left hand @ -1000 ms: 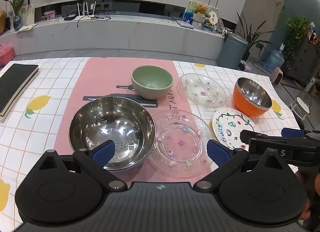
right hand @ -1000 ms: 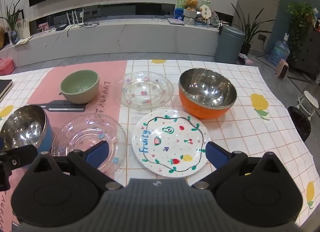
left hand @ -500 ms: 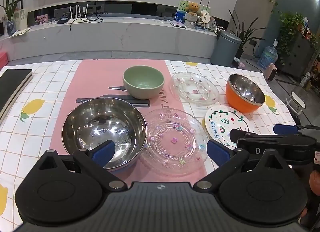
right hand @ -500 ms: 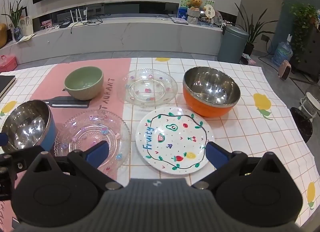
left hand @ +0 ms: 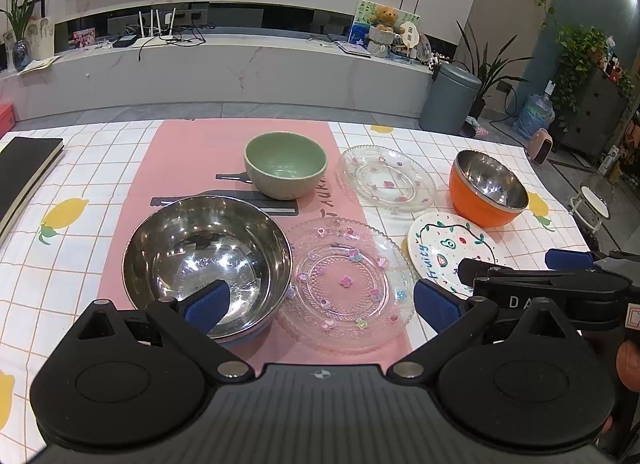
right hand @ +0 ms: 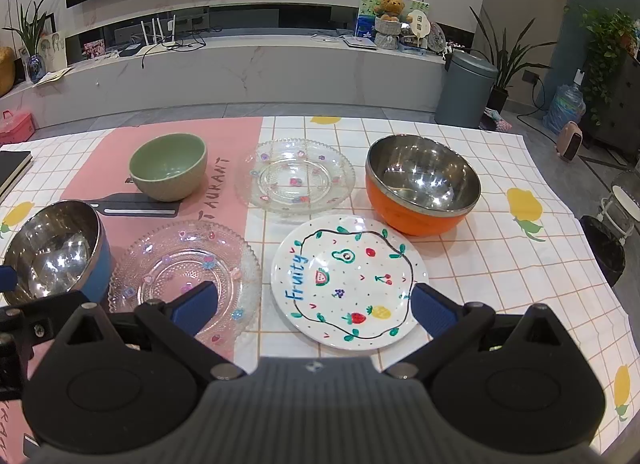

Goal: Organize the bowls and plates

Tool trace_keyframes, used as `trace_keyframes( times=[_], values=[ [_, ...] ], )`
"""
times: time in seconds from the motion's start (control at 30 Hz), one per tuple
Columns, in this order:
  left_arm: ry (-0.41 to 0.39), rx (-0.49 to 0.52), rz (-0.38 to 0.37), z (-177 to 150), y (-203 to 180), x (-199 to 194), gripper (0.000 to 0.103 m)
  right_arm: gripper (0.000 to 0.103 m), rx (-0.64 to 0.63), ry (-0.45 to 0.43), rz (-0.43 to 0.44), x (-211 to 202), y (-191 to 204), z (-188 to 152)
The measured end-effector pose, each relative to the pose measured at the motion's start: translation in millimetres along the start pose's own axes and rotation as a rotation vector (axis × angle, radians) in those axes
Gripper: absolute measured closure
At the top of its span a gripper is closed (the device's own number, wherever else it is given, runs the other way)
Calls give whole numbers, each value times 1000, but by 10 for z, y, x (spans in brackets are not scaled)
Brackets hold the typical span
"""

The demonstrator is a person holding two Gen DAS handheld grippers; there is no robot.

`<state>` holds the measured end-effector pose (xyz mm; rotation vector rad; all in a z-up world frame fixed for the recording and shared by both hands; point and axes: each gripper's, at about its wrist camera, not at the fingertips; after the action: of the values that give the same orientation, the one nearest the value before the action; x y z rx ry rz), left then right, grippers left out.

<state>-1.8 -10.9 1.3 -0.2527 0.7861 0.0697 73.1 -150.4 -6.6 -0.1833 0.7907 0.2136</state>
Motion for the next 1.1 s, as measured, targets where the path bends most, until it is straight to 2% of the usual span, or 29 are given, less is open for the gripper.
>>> trace_keyframes(
  times=[1.1],
  values=[
    [4, -7, -4, 3, -3, -21, 0, 2, -1, 1, 1, 4, -3, -1]
  ],
)
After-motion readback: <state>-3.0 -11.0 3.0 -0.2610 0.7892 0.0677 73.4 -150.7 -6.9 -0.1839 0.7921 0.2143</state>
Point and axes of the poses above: each gripper's, at about its wrist camera, not at the fingertips, and x roughly the way its jaws point, y to its left, z to its top, and after that the axes turned 2 degrees about -x, right-handed
